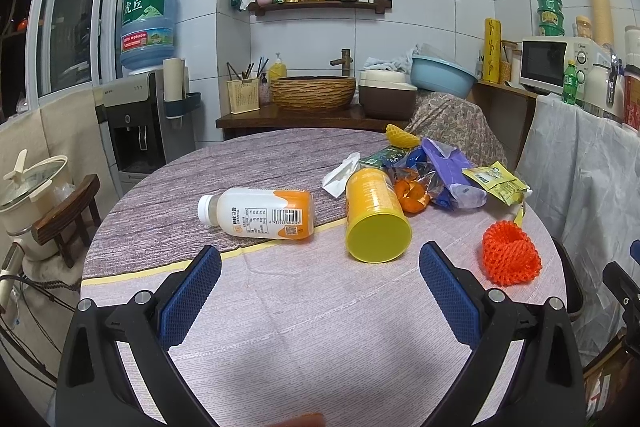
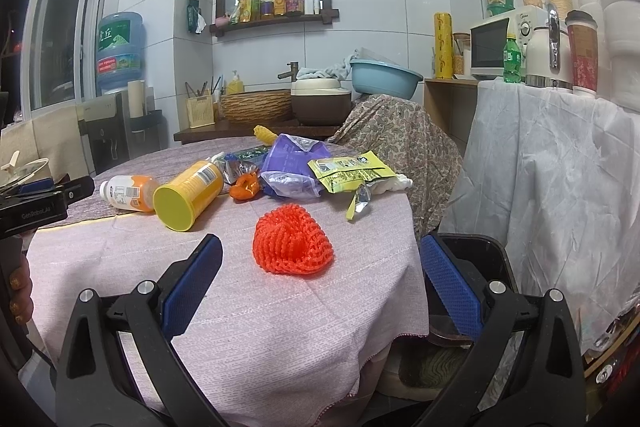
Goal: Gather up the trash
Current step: 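Grasp the orange mesh net with the right tool while the left tool grasps the yellow can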
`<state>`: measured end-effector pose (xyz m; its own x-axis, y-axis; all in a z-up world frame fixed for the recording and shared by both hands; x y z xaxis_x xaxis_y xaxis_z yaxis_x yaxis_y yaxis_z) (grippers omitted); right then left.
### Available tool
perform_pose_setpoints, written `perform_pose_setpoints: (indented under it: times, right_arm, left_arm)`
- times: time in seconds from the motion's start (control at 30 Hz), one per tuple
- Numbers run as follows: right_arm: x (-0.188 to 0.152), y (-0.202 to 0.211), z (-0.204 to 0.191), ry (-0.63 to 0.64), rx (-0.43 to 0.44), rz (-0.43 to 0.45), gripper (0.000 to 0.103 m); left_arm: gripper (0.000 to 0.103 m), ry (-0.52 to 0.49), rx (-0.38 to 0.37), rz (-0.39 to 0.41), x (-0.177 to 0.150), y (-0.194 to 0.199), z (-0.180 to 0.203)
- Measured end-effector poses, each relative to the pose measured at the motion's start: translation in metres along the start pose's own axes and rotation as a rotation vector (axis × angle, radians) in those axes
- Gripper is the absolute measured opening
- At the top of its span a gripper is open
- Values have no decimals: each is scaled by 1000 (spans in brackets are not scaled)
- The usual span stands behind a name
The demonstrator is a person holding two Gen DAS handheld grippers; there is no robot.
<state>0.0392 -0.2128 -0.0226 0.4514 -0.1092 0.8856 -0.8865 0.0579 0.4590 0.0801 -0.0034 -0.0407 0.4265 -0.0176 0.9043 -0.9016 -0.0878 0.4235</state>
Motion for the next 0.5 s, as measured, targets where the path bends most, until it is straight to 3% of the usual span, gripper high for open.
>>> perform_pose_setpoints:
  times: [0.17,0.37,0.5]
  right_arm:
    - [-5,-11,0,16,19,-49,98]
    - [-27,-62,-6,22,129,-239,98]
    - [-33,-93,-8,15,180,-313,98]
  left_arm:
    - [98,-8,-39,-48,-6,-11,0]
    - [98,-5,-164,-170,-11,-36,7]
    - [98,-41,-209,-187,-3,-47,20]
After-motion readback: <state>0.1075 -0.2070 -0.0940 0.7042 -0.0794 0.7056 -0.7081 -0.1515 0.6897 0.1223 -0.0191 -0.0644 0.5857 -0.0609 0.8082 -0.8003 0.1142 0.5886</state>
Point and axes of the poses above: each gripper's, at about its wrist camera, not at the fingertips, and y roughly against the way its jaws point, z to its right, x to its top, the point moved 8 cm from there along -y, roughly the way its jaws point, and after that the axes turned 6 degrees about x, right-handed, at the moved point
